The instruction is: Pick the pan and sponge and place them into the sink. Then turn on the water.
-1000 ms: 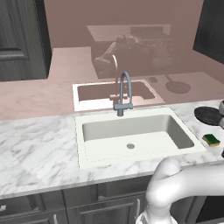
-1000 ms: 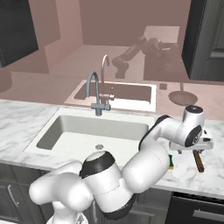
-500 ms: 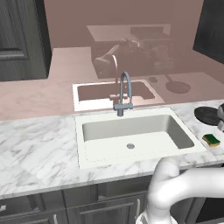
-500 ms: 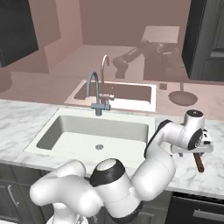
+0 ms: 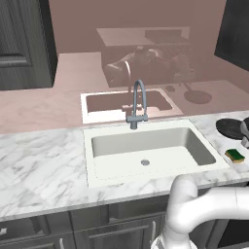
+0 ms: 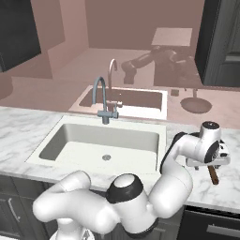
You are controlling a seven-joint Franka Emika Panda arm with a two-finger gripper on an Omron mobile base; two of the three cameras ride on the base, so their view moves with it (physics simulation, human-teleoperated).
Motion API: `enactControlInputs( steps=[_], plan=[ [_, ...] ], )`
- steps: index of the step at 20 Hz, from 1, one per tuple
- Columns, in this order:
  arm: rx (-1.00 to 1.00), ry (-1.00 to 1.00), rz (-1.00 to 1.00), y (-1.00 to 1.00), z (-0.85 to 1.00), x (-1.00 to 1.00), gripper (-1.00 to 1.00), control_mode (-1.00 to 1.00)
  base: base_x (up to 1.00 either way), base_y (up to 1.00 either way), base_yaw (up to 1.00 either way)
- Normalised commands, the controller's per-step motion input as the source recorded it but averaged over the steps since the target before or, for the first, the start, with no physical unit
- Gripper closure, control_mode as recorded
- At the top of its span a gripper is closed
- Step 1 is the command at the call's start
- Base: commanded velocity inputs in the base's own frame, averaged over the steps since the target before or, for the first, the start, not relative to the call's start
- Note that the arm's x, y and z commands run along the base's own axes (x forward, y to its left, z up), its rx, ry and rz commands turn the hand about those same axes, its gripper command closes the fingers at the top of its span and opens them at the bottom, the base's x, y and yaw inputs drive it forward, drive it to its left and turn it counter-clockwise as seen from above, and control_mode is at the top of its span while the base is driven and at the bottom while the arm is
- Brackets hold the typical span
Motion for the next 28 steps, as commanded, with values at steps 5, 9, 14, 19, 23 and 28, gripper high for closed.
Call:
enactControlInputs(
  steps=[5,9,14,19,23,28],
  plan=[
    [0.0,0.01,0.06,-0.24,-0.15,0.18,-1.0,-1.0,0.0,0.0,0.0],
    [0.0,0.02,0.08,-0.19,-0.16,0.11,-1.0,-1.0,0.0,0.0,0.0],
    [0.0,0.03,0.07,-0.06,-0.24,0.14,-1.0,-1.0,0.0,0.0,0.0],
    [0.0,0.02,0.06,-0.1,-0.22,0.12,-1.0,-1.0,0.0,0.0,0.0],
    [0.0,0.02,0.06,-0.05,-0.24,0.12,1.0,-1.0,0.0,0.0,0.0],
    [0.0,0.02,0.05,-0.12,-0.22,0.08,1.0,-1.0,0.0,0.0,0.0]
  ],
)
